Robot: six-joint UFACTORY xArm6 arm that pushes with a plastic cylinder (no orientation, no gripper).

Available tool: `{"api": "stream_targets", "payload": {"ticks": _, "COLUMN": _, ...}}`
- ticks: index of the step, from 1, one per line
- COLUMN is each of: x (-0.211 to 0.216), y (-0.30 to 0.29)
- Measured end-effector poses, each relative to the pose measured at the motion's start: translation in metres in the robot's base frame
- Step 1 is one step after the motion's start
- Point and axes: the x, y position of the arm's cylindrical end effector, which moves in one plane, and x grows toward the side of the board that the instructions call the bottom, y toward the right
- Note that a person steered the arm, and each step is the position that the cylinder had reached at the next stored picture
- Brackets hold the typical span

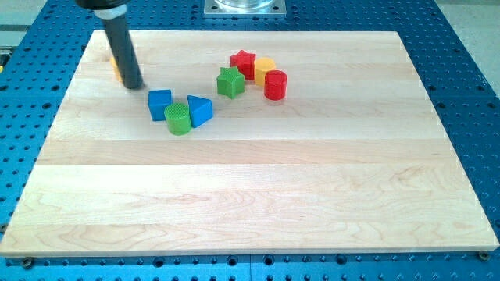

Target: Place the yellow heart to the top left side of the board

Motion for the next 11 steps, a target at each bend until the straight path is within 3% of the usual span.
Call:
{"api": "stream_targets", "payload": {"ticks": 1, "x": -0.046, "y": -0.006}}
{"api": "stream_targets", "payload": {"ticks": 3, "x": -0.003, "y": -0.012}}
{"api": "stream_targets", "payload": {"ticks": 4, "x": -0.037, "y": -0.028}}
{"api": "stream_targets", "payload": {"ticks": 8, "x": -0.073, "y": -0.026}}
{"api": "stream_targets", "payload": {"ticks": 10, "x": -0.006, "y": -0.025}}
{"api": "stream_targets", "payload": {"ticks": 11, "x": -0.017, "y": -0.096}}
